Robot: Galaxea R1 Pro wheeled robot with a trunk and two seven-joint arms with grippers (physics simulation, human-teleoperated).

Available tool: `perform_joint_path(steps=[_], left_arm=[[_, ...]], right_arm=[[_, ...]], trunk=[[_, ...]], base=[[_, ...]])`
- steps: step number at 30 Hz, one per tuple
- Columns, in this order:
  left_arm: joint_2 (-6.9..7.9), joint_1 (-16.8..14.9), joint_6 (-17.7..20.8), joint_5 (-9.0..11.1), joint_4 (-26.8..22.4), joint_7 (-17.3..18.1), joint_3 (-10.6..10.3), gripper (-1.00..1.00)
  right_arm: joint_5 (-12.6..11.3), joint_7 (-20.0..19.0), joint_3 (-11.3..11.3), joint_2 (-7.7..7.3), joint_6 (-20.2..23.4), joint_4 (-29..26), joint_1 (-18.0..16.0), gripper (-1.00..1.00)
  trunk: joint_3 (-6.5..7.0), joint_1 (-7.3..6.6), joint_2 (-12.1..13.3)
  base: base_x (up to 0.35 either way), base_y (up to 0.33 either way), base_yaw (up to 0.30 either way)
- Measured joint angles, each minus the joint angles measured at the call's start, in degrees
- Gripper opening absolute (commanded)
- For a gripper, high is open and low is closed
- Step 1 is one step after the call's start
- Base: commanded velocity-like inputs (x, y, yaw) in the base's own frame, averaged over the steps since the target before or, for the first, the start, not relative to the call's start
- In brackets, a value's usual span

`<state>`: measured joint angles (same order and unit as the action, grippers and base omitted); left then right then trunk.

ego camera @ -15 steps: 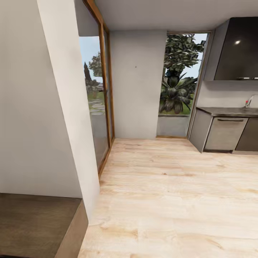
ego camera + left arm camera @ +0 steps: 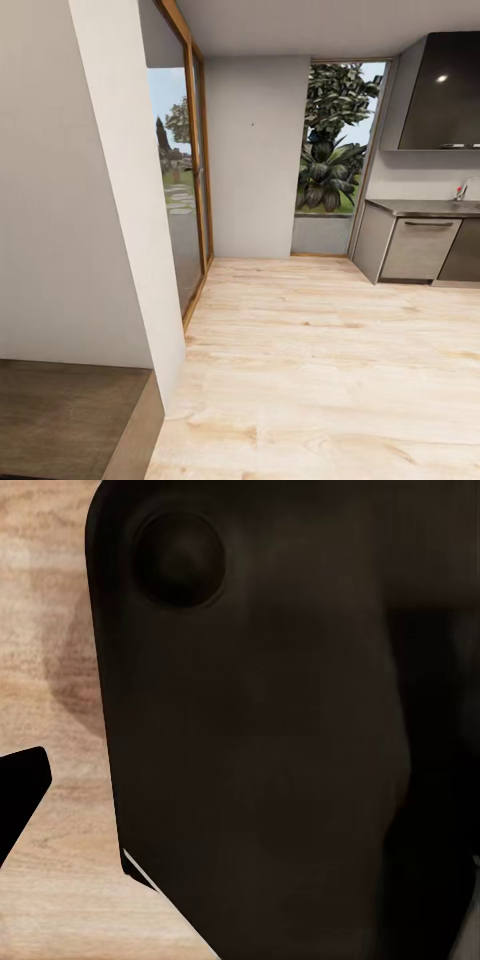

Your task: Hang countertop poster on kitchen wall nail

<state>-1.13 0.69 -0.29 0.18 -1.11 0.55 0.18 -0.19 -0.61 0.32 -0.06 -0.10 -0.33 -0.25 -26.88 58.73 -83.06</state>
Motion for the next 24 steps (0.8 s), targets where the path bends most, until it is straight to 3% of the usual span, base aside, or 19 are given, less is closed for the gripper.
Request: perform_joint_path(steps=[7,12,15,16,17,18,19,20,24], left_arm=[[-0.02,0.0,0.0,0.0,0.0,0.0,0.0,1.00],[-1.51,1.6,0.4,-0.6,-1.5,0.1,0.3,1.00],[-0.82,2.5,0.1,-1.3,-2.5,0.1,0.3,1.00],[1.19,2.7,0.0,-1.6,-6.4,0.0,0.5,1.00],[1.57,2.7,-0.1,-1.6,-14.5,0.0,0.5,1.00],[1.80,2.7,-0.1,-1.6,-25.5,-0.1,0.7,1.00],[1.90,2.7,-0.1,-1.6,-38.6,-0.1,0.8,1.00],[2.03,2.7,-0.1,-1.6,-45.0,-0.1,0.9,1.00],[3.04,2.7,-0.2,-1.6,-43.5,-0.1,1.0,1.00]], right_arm=[[0.0,0.0,0.0,0.00,0.0,0.0,-0.1,1.00],[0.0,0.2,-0.2,-1.57,-1.4,-1.7,-1.7,1.00],[0.1,0.2,-0.3,-2.53,-2.4,-2.7,-2.7,1.00],[0.2,0.3,-0.4,-4.18,-9.7,-6.0,-4.3,1.00],[0.2,0.3,-0.3,-4.50,-10.0,-16.7,-5.9,1.00],[0.2,0.3,-0.3,-5.16,-10.1,-28.9,-6.1,1.00],[0.2,0.3,-0.3,-5.47,-10.1,-29.5,-6.0,1.00],[0.1,0.3,-0.3,-5.77,-10.2,-28.4,-5.9,1.00],[0.1,0.3,-0.3,-6.99,-10.2,-28.8,-5.8,1.00]], trunk=[[0.00,0.00,0.0],[0.00,0.00,0.0],[0.00,0.00,0.0],[-0.02,0.00,0.0],[0.00,0.00,0.0],[0.01,0.00,0.0],[0.01,0.00,0.0],[0.01,0.00,0.0],[0.00,0.00,0.0]], base=[[0.000,0.000,0.000],[0.000,0.000,0.000],[0.000,0.000,0.000],[0.000,0.000,0.000],[0.000,0.000,0.000],[0.000,0.000,0.000],[0.000,0.000,0.000],[0.000,0.000,0.000],[0.000,0.000,0.000]])
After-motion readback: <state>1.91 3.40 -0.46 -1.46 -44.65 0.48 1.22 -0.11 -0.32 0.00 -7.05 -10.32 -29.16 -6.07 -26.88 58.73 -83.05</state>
